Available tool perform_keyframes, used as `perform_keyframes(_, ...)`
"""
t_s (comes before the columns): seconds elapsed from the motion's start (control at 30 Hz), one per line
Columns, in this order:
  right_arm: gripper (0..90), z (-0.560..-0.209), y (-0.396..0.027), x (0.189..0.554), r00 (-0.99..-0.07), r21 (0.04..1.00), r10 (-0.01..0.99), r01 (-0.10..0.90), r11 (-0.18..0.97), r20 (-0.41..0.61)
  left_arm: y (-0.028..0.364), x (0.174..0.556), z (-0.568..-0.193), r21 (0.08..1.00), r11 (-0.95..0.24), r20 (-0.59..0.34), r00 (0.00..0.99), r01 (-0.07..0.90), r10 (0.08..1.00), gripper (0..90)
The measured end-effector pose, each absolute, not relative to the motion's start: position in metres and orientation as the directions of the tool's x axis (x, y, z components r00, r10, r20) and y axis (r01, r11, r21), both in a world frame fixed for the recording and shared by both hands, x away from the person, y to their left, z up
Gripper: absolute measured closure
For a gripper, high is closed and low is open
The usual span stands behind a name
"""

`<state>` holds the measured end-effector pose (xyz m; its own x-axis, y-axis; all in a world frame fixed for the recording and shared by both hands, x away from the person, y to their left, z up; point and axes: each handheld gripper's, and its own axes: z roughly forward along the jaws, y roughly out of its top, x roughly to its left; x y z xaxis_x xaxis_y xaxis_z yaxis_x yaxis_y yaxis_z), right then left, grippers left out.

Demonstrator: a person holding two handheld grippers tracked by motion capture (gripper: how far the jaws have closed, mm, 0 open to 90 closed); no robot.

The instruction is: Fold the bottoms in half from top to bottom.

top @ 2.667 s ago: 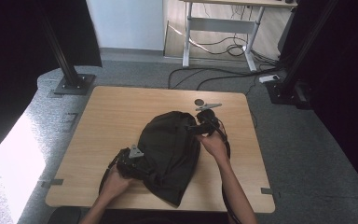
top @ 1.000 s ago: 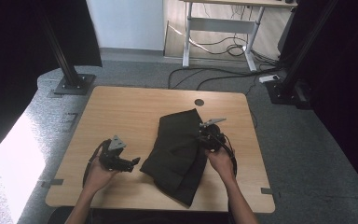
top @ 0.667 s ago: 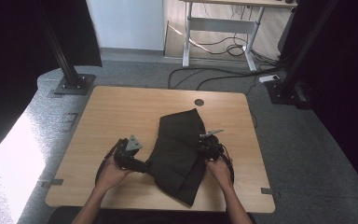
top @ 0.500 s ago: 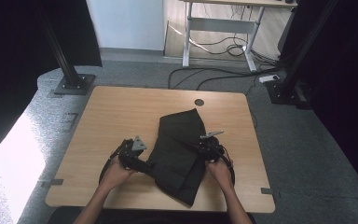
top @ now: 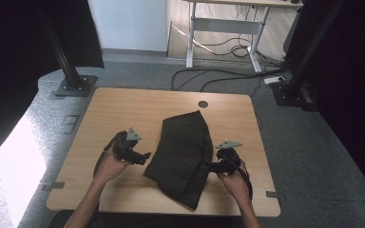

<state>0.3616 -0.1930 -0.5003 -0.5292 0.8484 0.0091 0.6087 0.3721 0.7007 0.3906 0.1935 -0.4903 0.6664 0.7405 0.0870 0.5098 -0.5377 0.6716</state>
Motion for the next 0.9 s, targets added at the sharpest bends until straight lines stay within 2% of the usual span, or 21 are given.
perform_keyframes(0.13,14.7,-0.517,-0.220,0.358,-0.489,0.696,0.872,0.630,0.343,0.013,0.223,0.379,-0.513,0.651,-0.520,0.089,0.624,0.553,0.776,0.0)
perform_keyframes(0.33,12.3,-0.540,-0.253,0.353,-0.415,0.719,0.908,0.647,0.254,0.052,0.256,0.368,-0.543,0.636,-0.486,0.069,0.583,0.599,0.809,0.0)
perform_keyframes(0.37,11.6,-0.542,-0.256,0.354,-0.409,0.719,0.911,0.648,0.250,0.052,0.259,0.368,-0.545,0.651,-0.463,0.044,0.579,0.602,0.814,0.0)
perform_keyframes(0.47,9.0,-0.551,-0.260,0.355,-0.392,0.721,0.919,0.651,0.238,0.051,0.263,0.367,-0.547,0.660,-0.437,0.013,0.572,0.611,0.820,0.0)
perform_keyframes(0.53,4.2,-0.556,-0.260,0.354,-0.392,0.735,0.920,0.631,0.248,0.025,0.263,0.367,-0.548,0.661,-0.437,0.008,0.577,0.610,0.817,0.0)
perform_keyframes(0.9,3.1,-0.557,-0.258,0.352,-0.386,0.728,0.923,0.635,0.257,0.010,0.265,0.368,-0.548,0.657,-0.405,-0.005,0.541,0.635,0.841,0.0)
